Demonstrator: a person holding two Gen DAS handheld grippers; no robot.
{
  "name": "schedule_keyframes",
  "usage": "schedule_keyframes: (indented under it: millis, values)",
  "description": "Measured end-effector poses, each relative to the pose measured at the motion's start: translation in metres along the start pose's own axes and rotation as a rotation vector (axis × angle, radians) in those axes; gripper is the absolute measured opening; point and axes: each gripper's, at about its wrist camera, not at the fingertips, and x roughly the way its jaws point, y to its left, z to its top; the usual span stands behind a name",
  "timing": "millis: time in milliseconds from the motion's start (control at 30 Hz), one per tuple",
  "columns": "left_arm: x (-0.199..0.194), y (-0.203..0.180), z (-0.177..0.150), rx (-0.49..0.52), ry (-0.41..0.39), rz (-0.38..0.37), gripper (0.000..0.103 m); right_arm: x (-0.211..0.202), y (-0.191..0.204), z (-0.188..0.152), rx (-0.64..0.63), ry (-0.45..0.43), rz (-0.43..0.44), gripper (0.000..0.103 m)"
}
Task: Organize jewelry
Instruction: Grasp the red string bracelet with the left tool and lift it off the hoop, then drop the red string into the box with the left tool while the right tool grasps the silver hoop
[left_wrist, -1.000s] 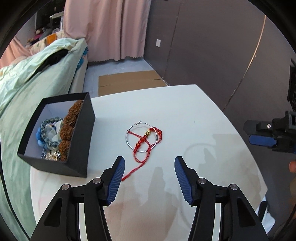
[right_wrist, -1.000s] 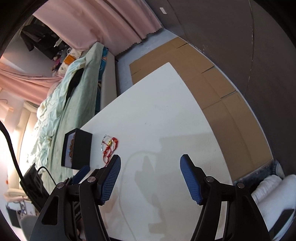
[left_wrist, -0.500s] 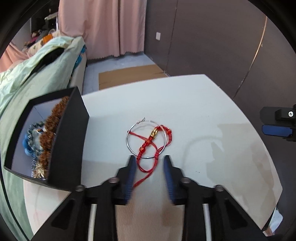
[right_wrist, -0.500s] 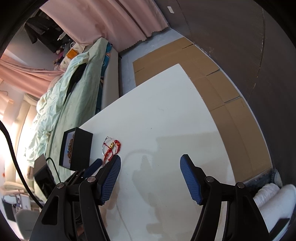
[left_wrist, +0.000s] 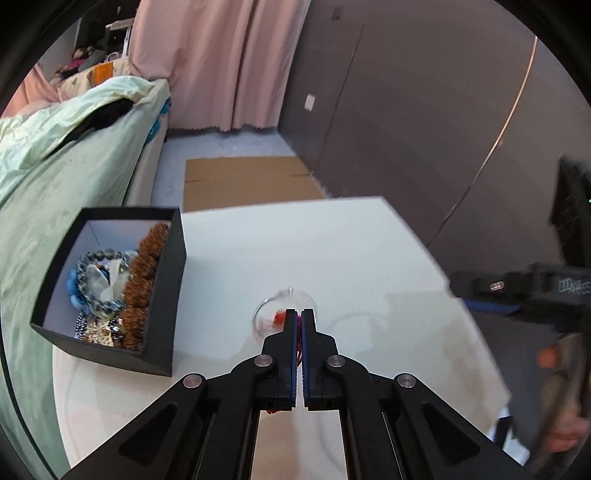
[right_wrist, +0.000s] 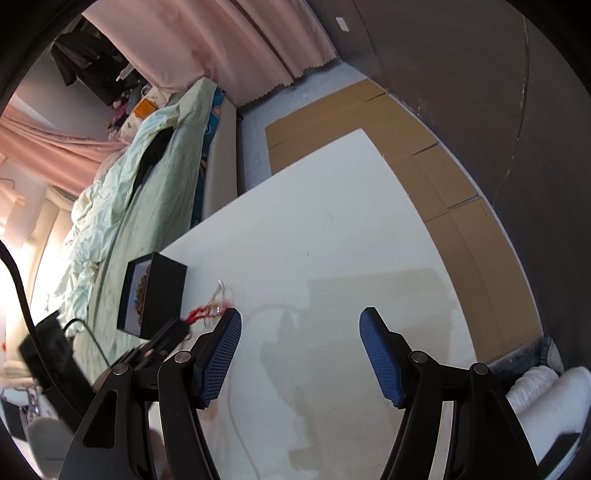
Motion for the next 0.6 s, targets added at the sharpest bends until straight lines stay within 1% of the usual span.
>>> schedule_keyframes:
  millis: [133,233,367,600]
  values:
    - [-0.023,0.003,0.006,-0.016,-0.042,-0.032,0.001,-0.001,0.007,-0.001,0.006,-0.021,0.013,0.067]
    - [-0.042,0.012,0.010,-0.046,-0.076,-0.052,0.001,0.005,0.015,-0.004,-0.008,-0.014,0.019,0.067]
    - [-0.065,0.029,0.018,-0.073,-0.125,-0.046,0.001,0.018,0.032,-0.010,-0.048,0.000,0.001,0.067]
    - [-0.086,0.057,0.024,-0.129,-0.170,-0.040,0.001,0.042,0.059,-0.015,-0.132,0.028,-0.031,0.067]
